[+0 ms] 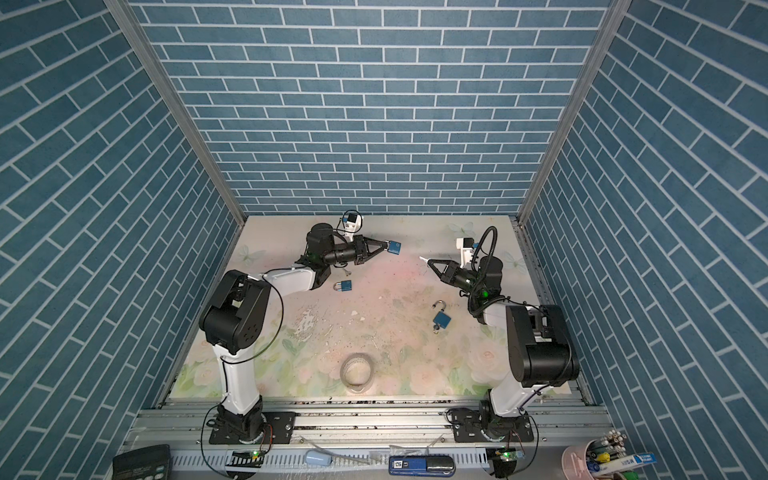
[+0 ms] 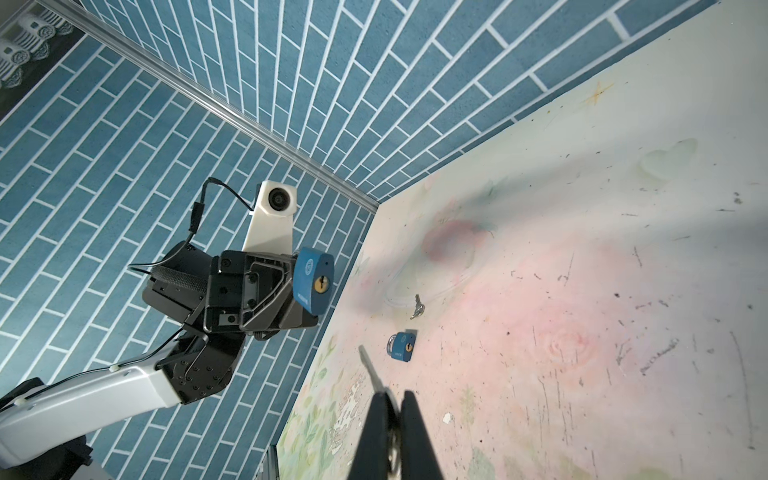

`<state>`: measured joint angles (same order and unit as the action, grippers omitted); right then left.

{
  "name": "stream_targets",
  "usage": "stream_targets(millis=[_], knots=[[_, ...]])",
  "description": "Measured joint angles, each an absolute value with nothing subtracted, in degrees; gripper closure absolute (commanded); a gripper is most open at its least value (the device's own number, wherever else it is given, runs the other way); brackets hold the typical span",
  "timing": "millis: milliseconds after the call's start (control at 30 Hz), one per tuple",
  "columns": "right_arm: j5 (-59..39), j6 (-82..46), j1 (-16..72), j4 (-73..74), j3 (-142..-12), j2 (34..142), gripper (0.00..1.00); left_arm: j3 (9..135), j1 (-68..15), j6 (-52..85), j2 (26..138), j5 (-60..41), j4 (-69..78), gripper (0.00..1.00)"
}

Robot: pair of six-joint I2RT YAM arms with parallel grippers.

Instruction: Lock with the key

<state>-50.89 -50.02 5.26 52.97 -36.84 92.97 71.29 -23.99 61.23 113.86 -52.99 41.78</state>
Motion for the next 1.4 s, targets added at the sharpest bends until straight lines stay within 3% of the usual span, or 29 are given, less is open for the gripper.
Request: stream_targets(millis=[167,433,633,1000,1400], knots=[[-48.6,-47.6,3.8,45.9,-35.2,88.8,1.00,72.2,-24.2,56.1,113.9,-56.8,32.8,1.00],[-42.3,-39.9,3.4,28.0,-34.4,80.2,1.00,87.4,-24.3,27.1,116.6,-57.5,-7.5,1.00],[-38.2,-39.1,3.4,22.1,-31.6,78.0,1.00,93.6,-24.3,12.7,121.1,-57.3,-23.9,1.00],[-35.7,-40.7,4.1,21.4,-29.8,77.6,1.00,105.8,-24.3,-3.6,132.0,-56.8,-42.7,1.00],[-35.0,-42.2,7.8,25.5,-30.1,83.2,1.00,108.8,-24.3,-4.7,135.7,-54.3,-44.1,0.98]])
